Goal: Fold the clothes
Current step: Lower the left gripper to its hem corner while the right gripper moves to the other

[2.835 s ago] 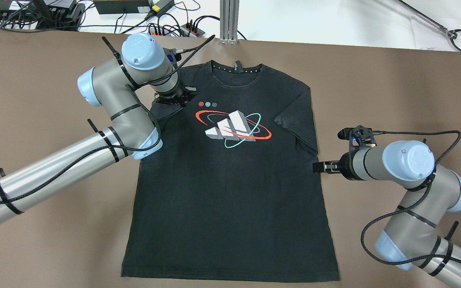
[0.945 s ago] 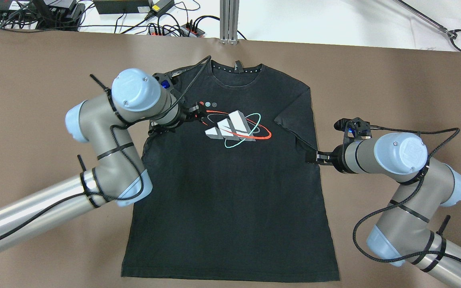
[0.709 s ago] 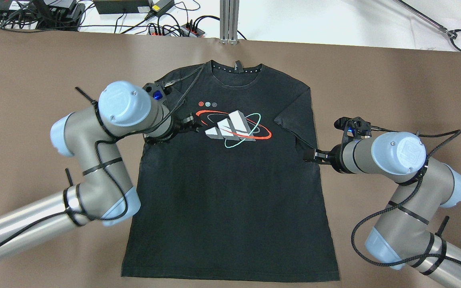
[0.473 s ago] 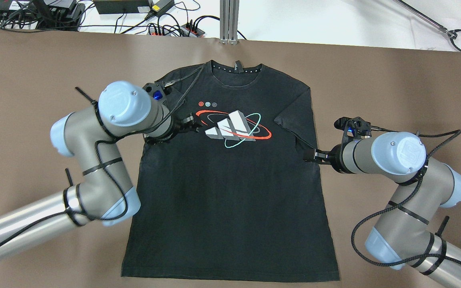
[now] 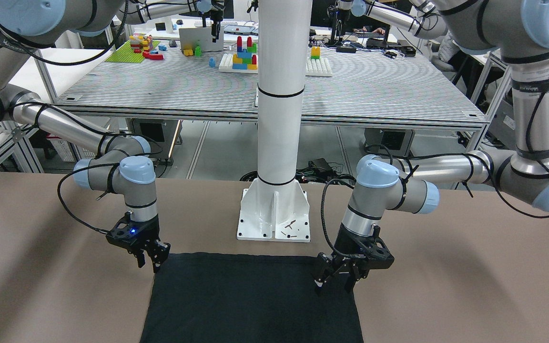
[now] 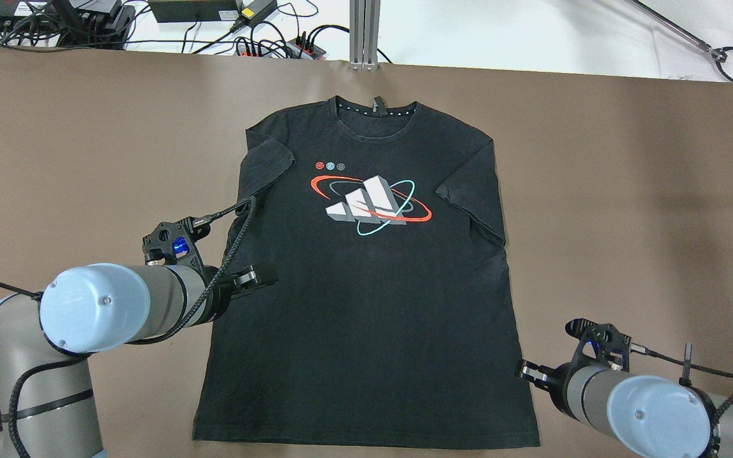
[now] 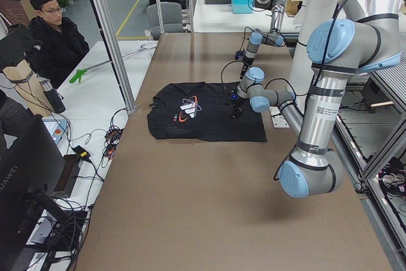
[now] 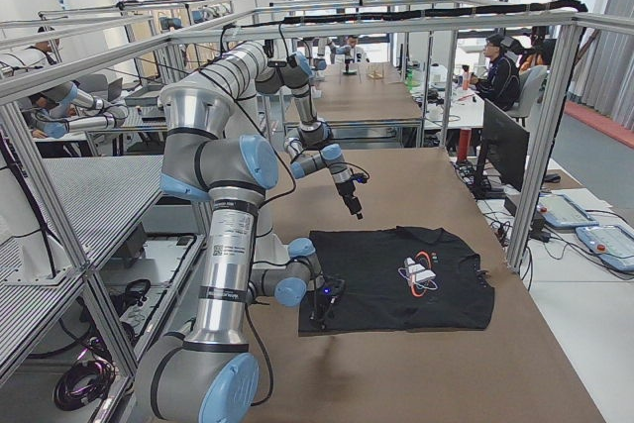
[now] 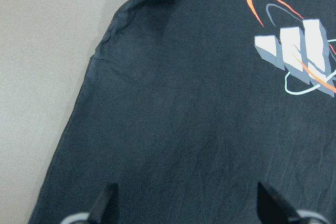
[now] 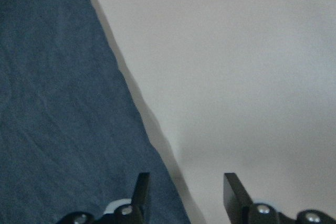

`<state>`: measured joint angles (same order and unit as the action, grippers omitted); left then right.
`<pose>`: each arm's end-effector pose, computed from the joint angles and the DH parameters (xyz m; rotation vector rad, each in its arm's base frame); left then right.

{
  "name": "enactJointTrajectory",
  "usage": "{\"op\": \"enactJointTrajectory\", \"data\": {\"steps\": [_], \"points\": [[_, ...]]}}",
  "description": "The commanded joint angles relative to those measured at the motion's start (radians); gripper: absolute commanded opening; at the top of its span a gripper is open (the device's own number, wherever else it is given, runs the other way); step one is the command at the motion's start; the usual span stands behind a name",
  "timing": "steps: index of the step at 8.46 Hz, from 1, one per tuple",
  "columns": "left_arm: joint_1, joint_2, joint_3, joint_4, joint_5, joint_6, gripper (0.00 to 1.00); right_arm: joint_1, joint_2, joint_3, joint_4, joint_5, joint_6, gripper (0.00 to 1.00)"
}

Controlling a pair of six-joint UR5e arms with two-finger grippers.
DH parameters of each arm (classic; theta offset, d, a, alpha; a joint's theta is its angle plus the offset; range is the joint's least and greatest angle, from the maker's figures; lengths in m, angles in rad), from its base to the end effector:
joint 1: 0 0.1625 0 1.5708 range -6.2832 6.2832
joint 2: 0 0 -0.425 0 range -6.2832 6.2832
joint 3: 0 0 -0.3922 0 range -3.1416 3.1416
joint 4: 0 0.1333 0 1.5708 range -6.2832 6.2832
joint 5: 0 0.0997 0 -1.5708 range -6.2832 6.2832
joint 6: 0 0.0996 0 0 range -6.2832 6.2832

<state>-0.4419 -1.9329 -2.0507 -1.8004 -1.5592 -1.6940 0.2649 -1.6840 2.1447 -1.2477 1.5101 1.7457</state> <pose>0.4369 -0.3554 0.2275 0.1827 1.0697 -0.5156 -0.3921 -0.2508 0.4104 0.0936 -0.7869 0.4406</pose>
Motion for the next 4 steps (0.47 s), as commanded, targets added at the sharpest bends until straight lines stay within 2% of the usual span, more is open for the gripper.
{"op": "enactJointTrajectory", "data": {"steps": [1,4], "points": [[0.011,0.003,-0.006,0.006,0.010,0.000,0.93,-0.099,-0.037,0.001,0.030,-0.071,0.090,0.49],[0.015,0.005,-0.020,0.006,0.008,0.014,0.93,-0.139,-0.039,0.017,0.028,-0.131,0.130,0.49]]}}
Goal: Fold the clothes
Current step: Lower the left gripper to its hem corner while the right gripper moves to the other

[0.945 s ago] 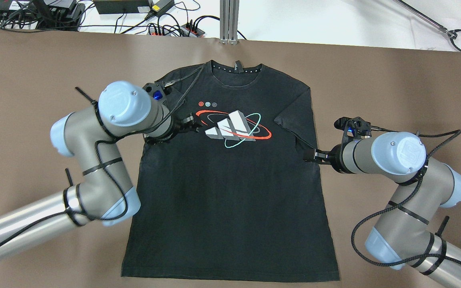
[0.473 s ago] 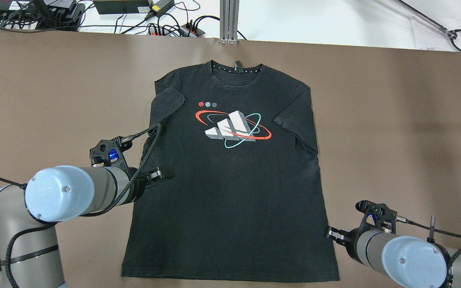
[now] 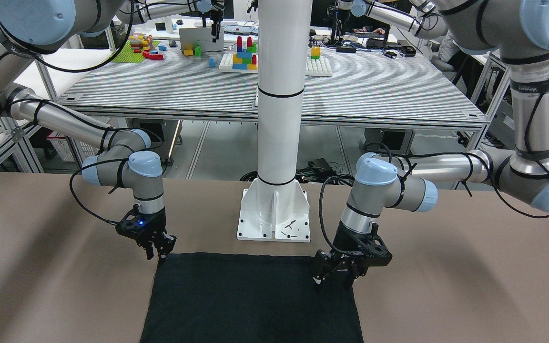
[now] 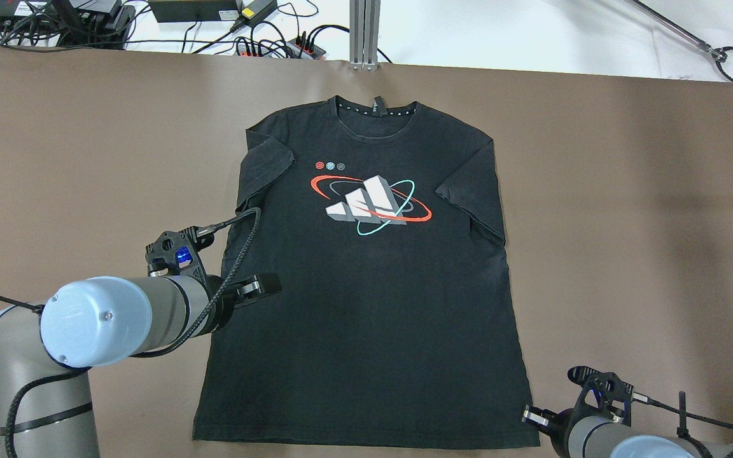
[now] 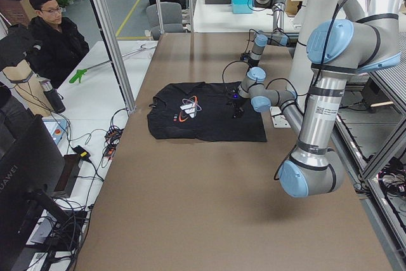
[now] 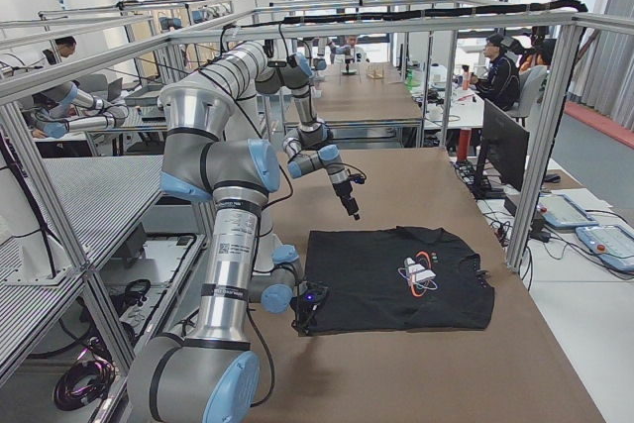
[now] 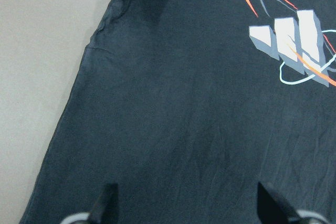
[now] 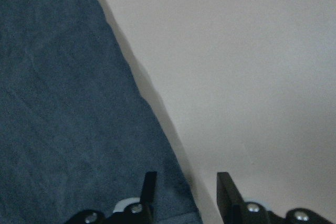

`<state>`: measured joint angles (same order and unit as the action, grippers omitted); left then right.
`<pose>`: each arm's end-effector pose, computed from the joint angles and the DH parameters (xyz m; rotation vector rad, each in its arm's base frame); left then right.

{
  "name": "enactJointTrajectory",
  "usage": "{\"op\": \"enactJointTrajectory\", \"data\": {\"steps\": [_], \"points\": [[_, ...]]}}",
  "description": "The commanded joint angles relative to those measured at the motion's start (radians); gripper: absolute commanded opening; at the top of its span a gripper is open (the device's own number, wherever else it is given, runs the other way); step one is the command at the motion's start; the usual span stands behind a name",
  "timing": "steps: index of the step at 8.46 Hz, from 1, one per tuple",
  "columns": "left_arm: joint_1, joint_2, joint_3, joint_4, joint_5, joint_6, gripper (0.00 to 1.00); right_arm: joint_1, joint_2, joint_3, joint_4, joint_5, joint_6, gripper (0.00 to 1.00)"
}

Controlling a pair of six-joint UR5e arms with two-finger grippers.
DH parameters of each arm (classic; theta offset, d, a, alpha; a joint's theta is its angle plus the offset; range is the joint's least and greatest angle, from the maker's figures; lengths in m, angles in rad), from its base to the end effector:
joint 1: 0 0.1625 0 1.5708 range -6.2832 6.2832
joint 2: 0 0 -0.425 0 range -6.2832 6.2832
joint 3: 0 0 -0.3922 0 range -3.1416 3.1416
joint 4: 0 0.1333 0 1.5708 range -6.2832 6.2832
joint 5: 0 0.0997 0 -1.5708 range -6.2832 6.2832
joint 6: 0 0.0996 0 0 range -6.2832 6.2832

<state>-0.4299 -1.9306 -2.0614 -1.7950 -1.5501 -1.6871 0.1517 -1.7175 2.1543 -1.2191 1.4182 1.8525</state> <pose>0.4375 -0.3495 0.2253 0.1885 1.0712 -0.5032 -0.4059 -0.2122 0.4157 0.0941 -0.8024 0.4700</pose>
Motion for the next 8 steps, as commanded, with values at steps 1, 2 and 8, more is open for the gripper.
{"op": "enactJointTrajectory", "data": {"steps": [1,2,8], "points": [[0.006,0.002,-0.011,0.000,-0.001,0.010,0.93,-0.043,-0.014,0.007,-0.013,-0.051,0.022,0.50],[0.007,0.002,-0.011,0.000,0.001,0.012,0.93,-0.072,-0.014,0.010,-0.023,-0.062,0.024,0.49],[0.016,0.059,-0.032,0.006,0.061,0.001,0.93,-0.130,-0.014,0.007,-0.023,-0.099,0.020,0.43]]}}
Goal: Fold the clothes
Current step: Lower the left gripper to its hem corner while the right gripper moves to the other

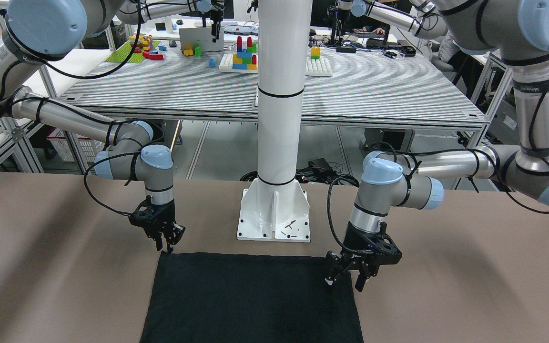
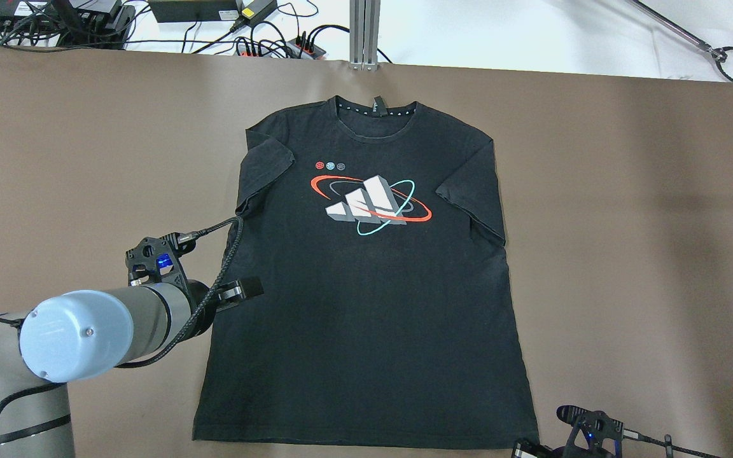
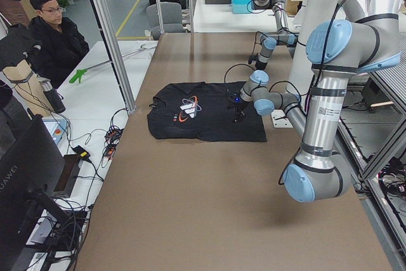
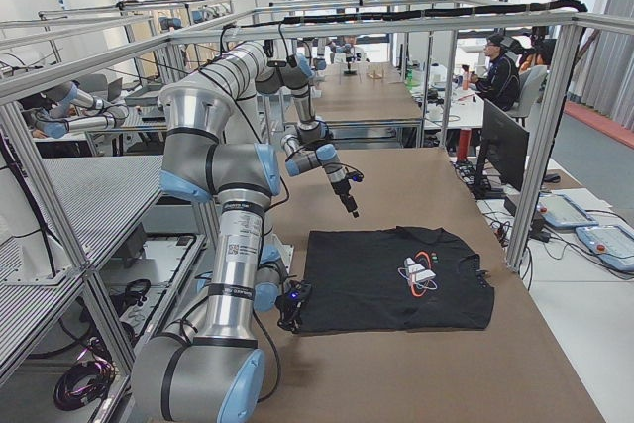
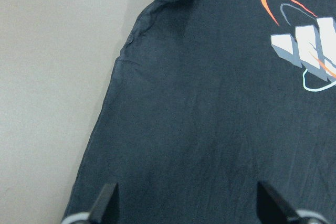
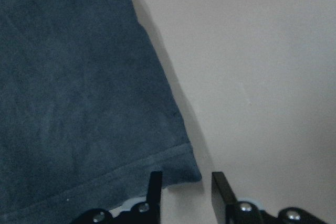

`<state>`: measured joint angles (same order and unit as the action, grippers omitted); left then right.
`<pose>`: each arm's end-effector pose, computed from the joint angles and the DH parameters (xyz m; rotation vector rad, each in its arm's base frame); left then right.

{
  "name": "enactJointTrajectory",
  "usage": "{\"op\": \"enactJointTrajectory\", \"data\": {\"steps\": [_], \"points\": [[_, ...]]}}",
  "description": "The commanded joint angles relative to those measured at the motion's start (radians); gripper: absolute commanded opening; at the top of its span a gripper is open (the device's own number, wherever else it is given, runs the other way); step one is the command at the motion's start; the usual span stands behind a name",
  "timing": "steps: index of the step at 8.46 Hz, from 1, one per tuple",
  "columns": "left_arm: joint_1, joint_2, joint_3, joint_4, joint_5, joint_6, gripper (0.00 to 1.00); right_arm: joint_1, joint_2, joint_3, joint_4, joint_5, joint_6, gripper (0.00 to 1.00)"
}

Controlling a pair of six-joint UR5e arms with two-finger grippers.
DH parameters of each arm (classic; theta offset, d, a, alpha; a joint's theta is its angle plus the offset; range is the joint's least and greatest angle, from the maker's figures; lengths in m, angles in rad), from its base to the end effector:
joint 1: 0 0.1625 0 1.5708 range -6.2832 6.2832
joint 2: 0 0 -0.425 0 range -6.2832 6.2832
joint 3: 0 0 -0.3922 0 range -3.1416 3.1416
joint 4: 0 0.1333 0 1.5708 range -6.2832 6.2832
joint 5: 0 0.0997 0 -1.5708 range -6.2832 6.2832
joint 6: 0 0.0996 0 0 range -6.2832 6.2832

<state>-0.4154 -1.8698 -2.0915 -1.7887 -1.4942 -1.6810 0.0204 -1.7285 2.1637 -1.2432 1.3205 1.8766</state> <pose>0.4272 -0.3424 0.2466 0.2293 1.0272 -0.5166 -0.4243 -0.1667 0.4177 0.1286 -0.7903 0.4042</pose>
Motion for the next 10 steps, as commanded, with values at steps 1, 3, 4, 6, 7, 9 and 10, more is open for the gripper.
{"op": "enactJointTrajectory", "data": {"steps": [1,3,4,6,7,9,10], "points": [[0.001,-0.003,-0.002,0.000,0.006,-0.005,0.93,0.003,-0.005,-0.002,-0.001,-0.001,-0.004,0.43],[0.001,-0.011,-0.004,0.002,0.006,-0.005,0.93,0.009,-0.005,-0.004,-0.001,-0.001,-0.010,0.43],[0.001,-0.011,-0.004,0.002,0.005,-0.005,0.93,0.009,-0.003,-0.005,-0.001,-0.001,-0.010,0.38],[0.001,-0.017,-0.004,0.000,0.003,0.000,0.92,0.009,0.001,-0.002,0.001,-0.001,-0.010,0.00],[0.001,-0.017,-0.004,0.002,0.005,0.000,0.92,0.010,0.000,-0.001,0.001,0.002,-0.013,0.00],[0.001,-0.014,-0.024,0.002,0.003,0.000,0.92,0.033,-0.008,0.034,0.001,0.003,-0.013,0.00],[0.013,-0.002,-0.033,0.002,0.002,-0.012,0.92,0.026,-0.020,0.057,-0.001,0.005,-0.002,0.00]]}}
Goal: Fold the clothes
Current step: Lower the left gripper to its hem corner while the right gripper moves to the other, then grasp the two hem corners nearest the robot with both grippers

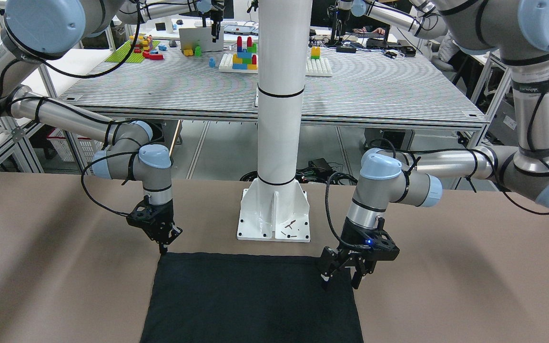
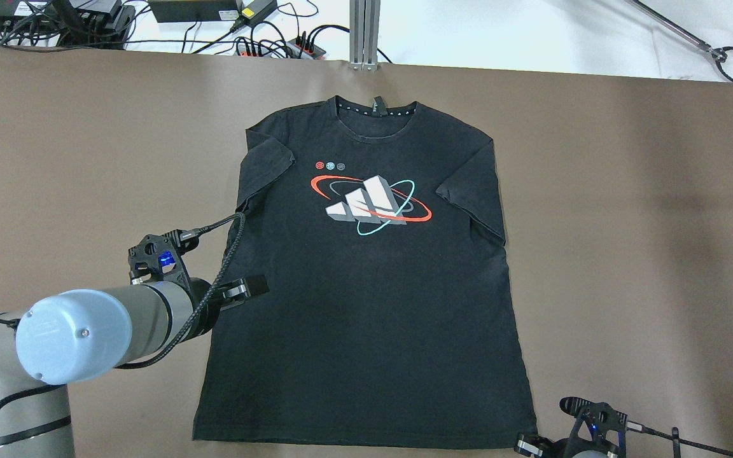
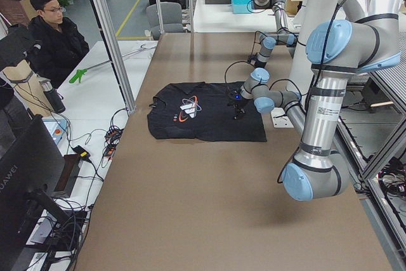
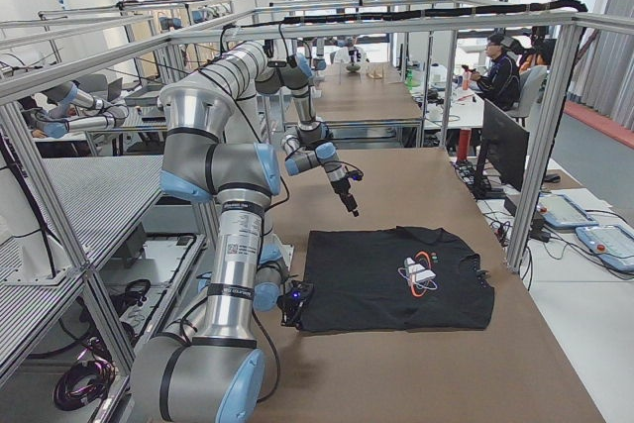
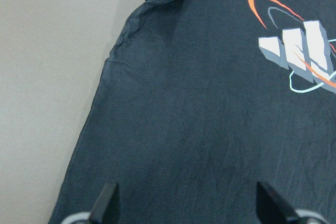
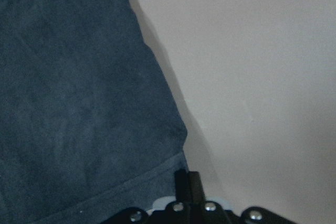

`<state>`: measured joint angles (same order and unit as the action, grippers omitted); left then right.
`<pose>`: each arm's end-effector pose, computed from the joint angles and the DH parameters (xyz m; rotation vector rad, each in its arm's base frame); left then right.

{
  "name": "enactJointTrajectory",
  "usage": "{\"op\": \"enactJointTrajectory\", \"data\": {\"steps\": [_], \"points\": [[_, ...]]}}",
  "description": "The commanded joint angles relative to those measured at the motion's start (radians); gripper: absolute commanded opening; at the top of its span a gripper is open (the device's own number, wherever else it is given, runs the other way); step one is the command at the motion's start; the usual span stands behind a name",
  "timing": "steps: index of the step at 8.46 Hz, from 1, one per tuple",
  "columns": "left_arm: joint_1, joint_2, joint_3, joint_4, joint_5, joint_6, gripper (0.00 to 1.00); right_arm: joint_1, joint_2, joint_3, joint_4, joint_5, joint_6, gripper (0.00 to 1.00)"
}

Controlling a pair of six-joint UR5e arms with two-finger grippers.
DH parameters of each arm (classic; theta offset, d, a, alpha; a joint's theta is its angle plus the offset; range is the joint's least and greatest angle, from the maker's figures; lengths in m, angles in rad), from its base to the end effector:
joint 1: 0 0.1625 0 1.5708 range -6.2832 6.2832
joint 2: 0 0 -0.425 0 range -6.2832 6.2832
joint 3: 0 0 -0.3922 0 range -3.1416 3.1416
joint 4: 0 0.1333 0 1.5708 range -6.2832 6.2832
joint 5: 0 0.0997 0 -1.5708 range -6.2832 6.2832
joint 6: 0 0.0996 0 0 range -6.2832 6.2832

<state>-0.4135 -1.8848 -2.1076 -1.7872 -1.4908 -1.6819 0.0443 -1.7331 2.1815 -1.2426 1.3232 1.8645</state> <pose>0.4239 -0.3403 0.2324 0.2350 1.0567 -0.5158 -0.4161 -0.1763 0.4109 0.1381 -0.8016 0.4154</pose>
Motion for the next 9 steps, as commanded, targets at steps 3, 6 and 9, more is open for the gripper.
{"op": "enactJointTrajectory", "data": {"steps": [3,6,9], "points": [[0.167,0.117,-0.054,0.000,0.081,-0.160,0.92,-0.056,-0.017,0.043,-0.001,0.010,0.013,0.00],[0.355,0.211,-0.074,-0.001,0.185,-0.226,0.88,-0.076,-0.022,0.046,-0.001,0.008,0.018,0.00],[0.370,0.239,-0.034,0.038,0.101,-0.214,0.81,-0.075,-0.022,0.046,-0.001,0.008,0.018,0.00]]}}
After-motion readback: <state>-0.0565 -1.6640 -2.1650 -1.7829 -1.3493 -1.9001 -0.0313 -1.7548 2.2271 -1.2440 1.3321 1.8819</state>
